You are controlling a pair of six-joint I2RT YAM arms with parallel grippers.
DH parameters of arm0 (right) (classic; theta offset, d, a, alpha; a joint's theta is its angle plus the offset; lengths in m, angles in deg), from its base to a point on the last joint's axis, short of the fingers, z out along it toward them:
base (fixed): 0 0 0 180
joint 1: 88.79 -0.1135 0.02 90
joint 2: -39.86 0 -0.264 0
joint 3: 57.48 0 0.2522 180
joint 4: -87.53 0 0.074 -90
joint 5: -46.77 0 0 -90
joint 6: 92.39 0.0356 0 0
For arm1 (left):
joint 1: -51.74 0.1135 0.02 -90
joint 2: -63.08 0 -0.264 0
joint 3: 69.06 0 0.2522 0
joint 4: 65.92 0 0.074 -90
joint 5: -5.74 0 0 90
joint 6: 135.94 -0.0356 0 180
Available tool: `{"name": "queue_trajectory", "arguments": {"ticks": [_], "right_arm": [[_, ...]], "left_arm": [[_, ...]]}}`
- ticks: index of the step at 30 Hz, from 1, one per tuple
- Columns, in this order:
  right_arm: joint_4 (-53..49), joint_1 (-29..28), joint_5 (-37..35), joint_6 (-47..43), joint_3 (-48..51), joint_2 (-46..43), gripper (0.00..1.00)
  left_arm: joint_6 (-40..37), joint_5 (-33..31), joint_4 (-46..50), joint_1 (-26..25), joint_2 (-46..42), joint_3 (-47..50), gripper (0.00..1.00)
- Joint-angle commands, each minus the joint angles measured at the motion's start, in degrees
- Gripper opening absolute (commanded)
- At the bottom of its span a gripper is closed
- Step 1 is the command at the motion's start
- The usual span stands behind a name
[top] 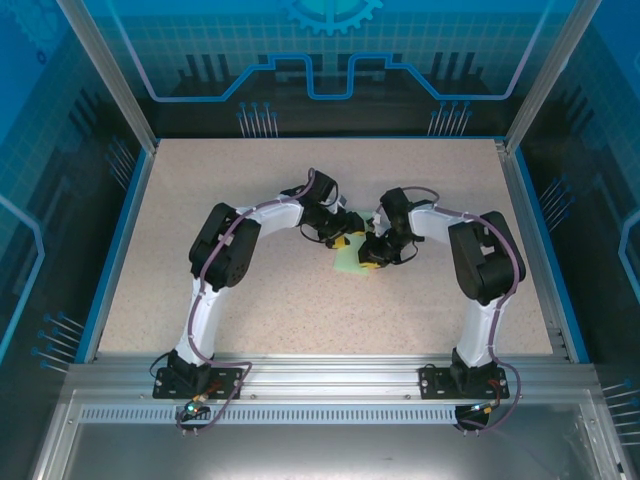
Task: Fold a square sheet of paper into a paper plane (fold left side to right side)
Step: First fold the square sheet of paper in half at the center of the table, then hold the square sheet of paper at the center of the table.
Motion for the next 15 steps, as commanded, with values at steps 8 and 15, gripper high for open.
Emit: {"name": "queue_trajectory", "arguments": {"ticks": [8, 15], "right_arm": [[1.2, 7.4, 2.8, 1.1, -4.7, -4.7, 0.14], [4.5, 7.4, 1.4, 5.8, -16.1, 7.2, 0.13]], "left_arm": [[-0.4, -1.8, 0.6, -0.2, -0.7, 3.9, 0.62], [-0.2, -2.1, 0.5, -0.5, -0.7, 3.9, 0.62]]}}
